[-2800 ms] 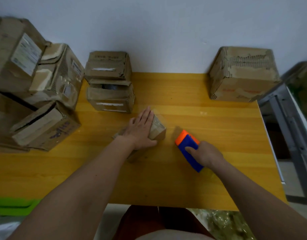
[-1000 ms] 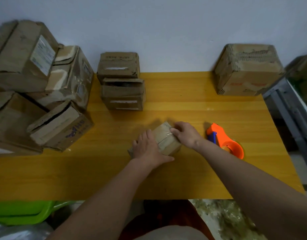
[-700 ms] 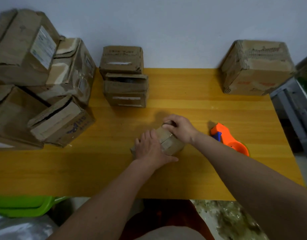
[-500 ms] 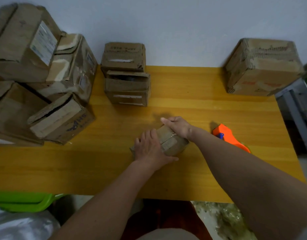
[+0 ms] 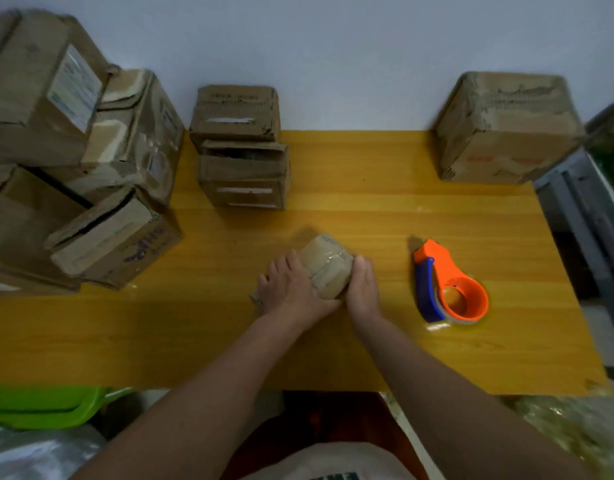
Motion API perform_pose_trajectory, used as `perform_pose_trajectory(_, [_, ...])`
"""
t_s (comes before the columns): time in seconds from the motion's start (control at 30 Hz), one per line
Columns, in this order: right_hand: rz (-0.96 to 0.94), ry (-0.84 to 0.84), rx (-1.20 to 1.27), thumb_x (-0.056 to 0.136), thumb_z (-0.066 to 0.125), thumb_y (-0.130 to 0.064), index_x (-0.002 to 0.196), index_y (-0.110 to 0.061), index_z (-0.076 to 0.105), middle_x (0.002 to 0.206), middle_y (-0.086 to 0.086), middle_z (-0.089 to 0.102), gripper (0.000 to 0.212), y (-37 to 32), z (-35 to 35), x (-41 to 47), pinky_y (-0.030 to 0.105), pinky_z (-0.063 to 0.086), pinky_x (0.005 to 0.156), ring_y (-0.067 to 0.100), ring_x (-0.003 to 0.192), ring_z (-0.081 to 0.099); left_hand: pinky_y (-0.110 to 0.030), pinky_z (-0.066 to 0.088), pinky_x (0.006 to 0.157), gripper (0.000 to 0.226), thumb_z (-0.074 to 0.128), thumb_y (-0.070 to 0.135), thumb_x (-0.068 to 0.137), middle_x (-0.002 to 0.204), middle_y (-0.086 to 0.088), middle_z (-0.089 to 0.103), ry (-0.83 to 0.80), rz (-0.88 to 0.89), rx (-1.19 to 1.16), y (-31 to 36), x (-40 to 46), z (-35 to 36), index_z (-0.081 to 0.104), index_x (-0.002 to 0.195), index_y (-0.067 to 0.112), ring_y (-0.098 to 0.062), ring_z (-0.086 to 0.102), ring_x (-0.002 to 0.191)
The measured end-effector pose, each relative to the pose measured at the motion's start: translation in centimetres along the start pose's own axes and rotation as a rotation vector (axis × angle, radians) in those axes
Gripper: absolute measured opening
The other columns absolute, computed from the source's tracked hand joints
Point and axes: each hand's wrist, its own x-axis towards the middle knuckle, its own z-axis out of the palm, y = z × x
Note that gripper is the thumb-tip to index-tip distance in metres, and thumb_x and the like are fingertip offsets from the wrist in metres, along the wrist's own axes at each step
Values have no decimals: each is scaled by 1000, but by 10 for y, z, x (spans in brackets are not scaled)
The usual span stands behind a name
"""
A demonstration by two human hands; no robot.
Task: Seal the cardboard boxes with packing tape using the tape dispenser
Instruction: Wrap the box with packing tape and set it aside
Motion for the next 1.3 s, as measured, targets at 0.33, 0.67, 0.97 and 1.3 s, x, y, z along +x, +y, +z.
perform_pose_trajectory(0.33, [298,-232,-309,101,20,-51,131,-2,51,134,19,53,66,-42,-13,54,39,37,107,32,124,49,-52,16,118,137,83,45,67,148,-2,-40,-382,343,-194,-12,-22,15,-34,138,44,-34,-9,146])
perform_pose_trajectory(0.67, [-279,221,-839,95,53,-19,117,6,52,118,28,53,34,-10,-94,21,40,29,97,40,115,45,-52,13,116,110,62,64,78,144,-11,-48,-163,299,66,34,9,10,-23,145,44,-34,-25,143])
perform_pose_trajectory(0.97, [69,-1,-1105,91,60,-26,111,-3,56,111,21,64,30,21,-158,20,40,43,85,39,105,59,-55,-2,115,85,42,66,88,159,12,-18,21,445,256,51,19,16,-9,150,39,-22,-23,145])
perform_pose_trajectory(1.3, [-121,-454,-191,86,56,10,111,9,63,110,18,67,26,-57,-211,-15,34,50,88,26,100,64,-23,47,71,19,53,15,94,101,0,65,98,0,-824,108,17,-70,67,105,20,-16,59,95])
